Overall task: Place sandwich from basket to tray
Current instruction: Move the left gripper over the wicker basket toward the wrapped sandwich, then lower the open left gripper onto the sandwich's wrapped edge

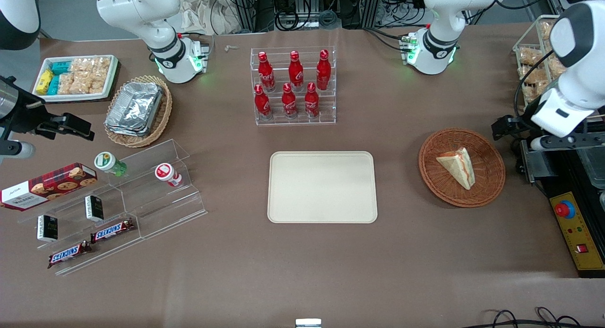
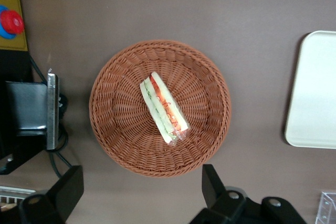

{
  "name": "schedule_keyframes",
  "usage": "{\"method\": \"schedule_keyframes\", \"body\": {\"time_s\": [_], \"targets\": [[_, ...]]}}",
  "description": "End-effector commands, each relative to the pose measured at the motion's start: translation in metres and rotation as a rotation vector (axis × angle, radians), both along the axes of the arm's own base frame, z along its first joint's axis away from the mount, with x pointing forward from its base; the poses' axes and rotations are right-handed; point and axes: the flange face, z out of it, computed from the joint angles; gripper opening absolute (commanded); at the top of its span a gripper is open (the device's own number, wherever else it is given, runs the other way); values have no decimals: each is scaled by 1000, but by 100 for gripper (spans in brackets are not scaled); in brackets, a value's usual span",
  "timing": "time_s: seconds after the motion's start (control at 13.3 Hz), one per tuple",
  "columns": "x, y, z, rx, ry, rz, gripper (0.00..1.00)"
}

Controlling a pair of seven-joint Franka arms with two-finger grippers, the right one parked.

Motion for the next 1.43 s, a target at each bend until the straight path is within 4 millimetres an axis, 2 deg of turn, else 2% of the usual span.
{"method": "schedule_keyframes", "body": {"time_s": [0.0,0.45,0.75,1.13,1.36], "targets": [[-15,0,-36,9,-37,123,100],[-9,-4,-117,10,30,237,100],[-16,-9,-164,14,50,310,100],[-14,-14,-187,14,61,341,100],[-16,-16,-208,8,40,373,100]]}}
